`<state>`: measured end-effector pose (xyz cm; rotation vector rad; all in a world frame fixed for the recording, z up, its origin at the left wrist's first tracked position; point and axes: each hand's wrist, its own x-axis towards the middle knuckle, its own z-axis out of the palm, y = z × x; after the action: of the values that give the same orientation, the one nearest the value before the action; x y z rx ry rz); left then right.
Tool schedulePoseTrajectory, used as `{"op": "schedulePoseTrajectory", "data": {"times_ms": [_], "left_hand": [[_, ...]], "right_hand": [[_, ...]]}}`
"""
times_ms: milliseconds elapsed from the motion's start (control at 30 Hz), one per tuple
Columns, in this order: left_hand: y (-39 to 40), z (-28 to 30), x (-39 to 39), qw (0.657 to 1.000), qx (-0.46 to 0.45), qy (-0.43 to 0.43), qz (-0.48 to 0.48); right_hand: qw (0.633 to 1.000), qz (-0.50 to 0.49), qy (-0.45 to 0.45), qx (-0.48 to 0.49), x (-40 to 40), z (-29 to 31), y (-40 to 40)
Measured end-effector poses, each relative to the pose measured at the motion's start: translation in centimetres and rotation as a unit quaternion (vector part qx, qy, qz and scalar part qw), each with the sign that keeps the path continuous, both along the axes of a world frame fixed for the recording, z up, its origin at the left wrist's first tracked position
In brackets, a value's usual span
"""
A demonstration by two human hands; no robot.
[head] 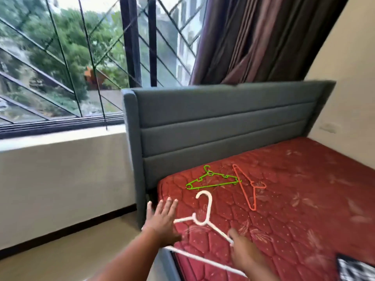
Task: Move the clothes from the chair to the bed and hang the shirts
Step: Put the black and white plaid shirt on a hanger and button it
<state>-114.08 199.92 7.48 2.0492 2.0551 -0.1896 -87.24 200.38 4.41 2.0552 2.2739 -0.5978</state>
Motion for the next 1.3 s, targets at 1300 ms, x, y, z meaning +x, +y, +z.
{"op": "schedulePoseTrajectory", "data": {"times_ms": [1300], "left_hand": [[-25.3, -2.5, 50.7, 0.98, -0.18, -0.027, -0.082]], "right_hand": [[0.962, -0.083, -0.018, -0.26, 54.6, -8.1, -33.1]]}}
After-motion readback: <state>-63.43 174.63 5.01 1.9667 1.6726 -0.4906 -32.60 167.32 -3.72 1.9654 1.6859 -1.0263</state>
